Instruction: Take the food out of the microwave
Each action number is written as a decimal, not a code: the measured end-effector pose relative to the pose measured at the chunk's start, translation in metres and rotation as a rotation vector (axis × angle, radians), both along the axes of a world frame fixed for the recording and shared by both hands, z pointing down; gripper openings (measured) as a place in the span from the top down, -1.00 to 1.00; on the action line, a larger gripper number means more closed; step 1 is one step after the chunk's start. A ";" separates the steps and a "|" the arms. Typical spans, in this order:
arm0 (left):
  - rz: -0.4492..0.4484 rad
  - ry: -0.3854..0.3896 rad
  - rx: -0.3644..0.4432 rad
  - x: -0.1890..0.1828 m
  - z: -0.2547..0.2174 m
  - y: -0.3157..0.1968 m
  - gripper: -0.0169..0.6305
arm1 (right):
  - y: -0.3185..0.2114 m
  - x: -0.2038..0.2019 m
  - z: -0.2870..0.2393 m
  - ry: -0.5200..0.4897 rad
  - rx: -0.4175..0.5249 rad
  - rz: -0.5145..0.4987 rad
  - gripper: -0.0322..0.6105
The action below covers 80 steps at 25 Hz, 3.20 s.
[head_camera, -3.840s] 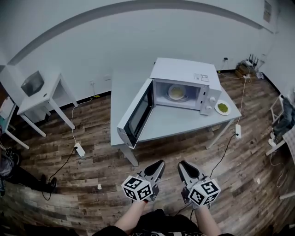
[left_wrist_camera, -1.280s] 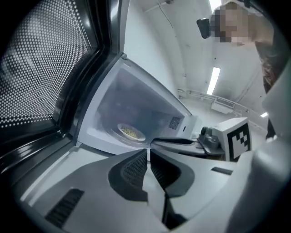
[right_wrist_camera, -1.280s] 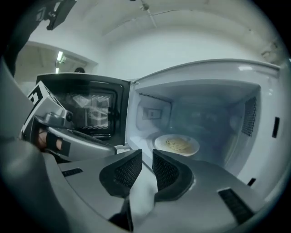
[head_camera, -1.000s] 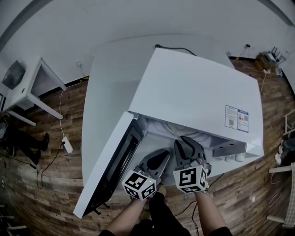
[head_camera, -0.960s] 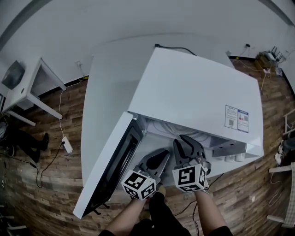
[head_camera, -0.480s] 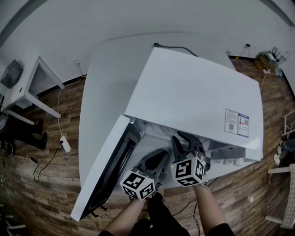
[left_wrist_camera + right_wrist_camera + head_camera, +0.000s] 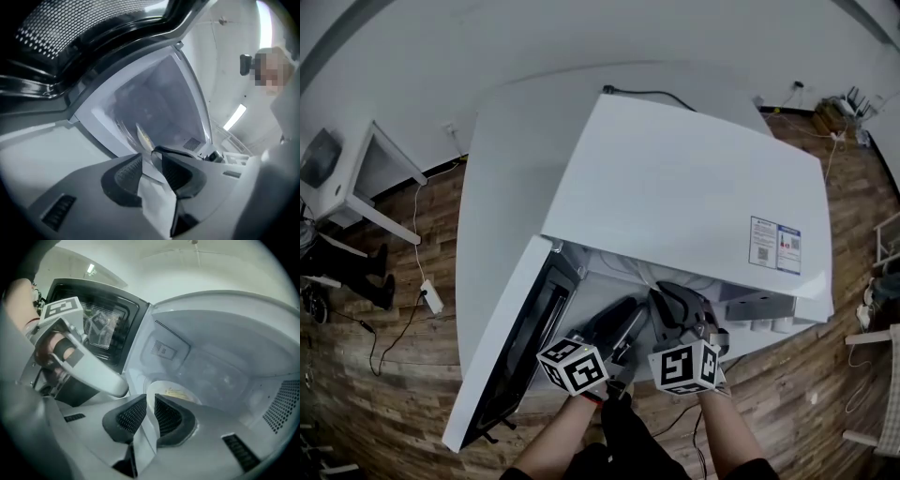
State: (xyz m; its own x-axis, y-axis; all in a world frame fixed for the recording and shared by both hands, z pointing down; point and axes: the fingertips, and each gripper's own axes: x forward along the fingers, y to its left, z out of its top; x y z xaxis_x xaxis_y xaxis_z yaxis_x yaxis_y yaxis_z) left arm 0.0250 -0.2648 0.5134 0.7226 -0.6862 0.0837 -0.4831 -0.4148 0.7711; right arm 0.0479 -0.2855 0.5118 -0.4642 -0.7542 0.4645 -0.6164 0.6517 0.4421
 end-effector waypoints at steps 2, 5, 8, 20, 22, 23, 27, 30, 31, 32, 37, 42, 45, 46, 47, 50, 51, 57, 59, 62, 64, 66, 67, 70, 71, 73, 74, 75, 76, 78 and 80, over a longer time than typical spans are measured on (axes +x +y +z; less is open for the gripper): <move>-0.012 0.066 -0.025 0.000 -0.001 -0.002 0.57 | 0.006 0.002 0.001 0.007 -0.001 -0.009 0.68; -0.033 0.156 -0.062 -0.001 -0.001 -0.005 0.57 | 0.014 0.003 0.002 0.019 0.002 -0.025 0.68; -0.034 0.202 -0.085 0.001 0.000 -0.007 0.57 | 0.024 0.002 0.000 0.000 0.002 -0.042 0.68; -0.036 0.333 -0.169 0.006 -0.001 -0.001 0.65 | 0.063 -0.013 -0.003 -0.049 -0.011 -0.131 0.69; -0.039 0.347 -0.191 0.006 0.003 0.002 0.66 | 0.065 -0.011 -0.004 -0.100 -0.032 -0.091 0.69; -0.043 0.350 -0.198 0.005 0.004 0.002 0.66 | 0.065 -0.009 -0.006 -0.142 -0.047 -0.065 0.69; -0.064 0.360 -0.226 0.002 0.009 0.003 0.68 | 0.064 0.009 -0.014 -0.366 -0.116 0.096 0.69; -0.070 0.372 -0.246 0.000 0.013 0.005 0.69 | 0.064 0.033 -0.013 -0.544 -0.187 0.260 0.68; -0.073 0.372 -0.254 0.000 0.015 0.006 0.69 | 0.065 0.040 -0.009 -0.612 -0.224 0.312 0.68; -0.082 0.372 -0.269 -0.001 0.017 0.007 0.69 | 0.065 0.045 -0.005 -0.686 -0.269 0.356 0.68; -0.106 0.397 -0.314 -0.001 0.020 0.013 0.69 | 0.059 0.042 0.004 -1.056 -0.469 0.448 0.39; -0.083 0.392 -0.279 -0.004 0.036 0.019 0.69 | 0.049 0.031 0.007 -1.236 -0.579 0.499 0.37; -0.074 0.413 -0.277 0.000 0.025 0.023 0.69 | 0.047 0.026 0.012 -1.273 -0.623 0.519 0.37; -0.077 0.407 -0.288 0.001 0.019 0.024 0.69 | 0.047 0.026 0.014 -1.286 -0.632 0.528 0.37; -0.080 0.400 -0.299 0.001 0.017 0.025 0.69 | 0.047 0.025 0.016 -1.300 -0.639 0.535 0.37; -0.078 0.399 -0.312 -0.001 0.018 0.030 0.70 | 0.047 0.024 0.016 -1.348 -0.644 0.540 0.38; -0.075 0.399 -0.310 -0.001 0.018 0.032 0.70 | 0.047 0.024 0.015 -1.368 -0.644 0.541 0.40; -0.055 0.343 -0.280 -0.004 0.017 0.039 0.70 | 0.053 0.024 0.017 -1.464 -0.690 0.577 0.58; -0.029 0.302 -0.234 -0.002 0.011 0.042 0.70 | 0.057 0.025 0.018 -1.488 -0.703 0.594 0.61; 0.000 0.219 -0.183 -0.001 0.008 0.049 0.70 | 0.059 0.022 0.011 -1.559 -0.702 0.563 0.65; 0.017 0.149 -0.160 -0.001 0.008 0.054 0.68 | 0.061 0.021 0.008 -1.579 -0.698 0.548 0.68; 0.030 0.094 -0.137 -0.001 0.006 0.058 0.65 | 0.064 0.021 0.005 -1.591 -0.697 0.539 0.69; 0.036 0.075 -0.127 -0.002 0.005 0.060 0.64 | 0.066 0.020 0.004 -1.603 -0.699 0.536 0.69; 0.057 0.009 -0.100 -0.002 0.002 0.068 0.62 | 0.074 0.020 0.003 -1.629 -0.703 0.548 0.70; 0.064 -0.020 -0.089 -0.002 0.002 0.070 0.60 | 0.077 0.020 0.003 -1.636 -0.703 0.551 0.70; 0.074 -0.080 -0.066 -0.002 0.001 0.077 0.57 | 0.082 0.021 0.003 -1.638 -0.700 0.552 0.71; 0.076 -0.109 -0.055 -0.002 0.001 0.080 0.55 | 0.085 0.021 0.003 -1.636 -0.699 0.553 0.72; 0.077 -0.134 -0.043 -0.003 0.001 0.083 0.55 | 0.089 0.021 0.004 -1.636 -0.698 0.556 0.72; 0.077 -0.155 -0.032 -0.004 0.000 0.086 0.54 | 0.092 0.020 0.004 -1.642 -0.701 0.562 0.73; 0.080 -0.182 -0.015 -0.005 0.000 0.094 0.52 | 0.100 0.020 0.005 -1.661 -0.711 0.577 0.73; 0.086 -0.191 -0.009 -0.006 0.000 0.101 0.51 | 0.107 0.019 0.006 -1.670 -0.718 0.585 0.74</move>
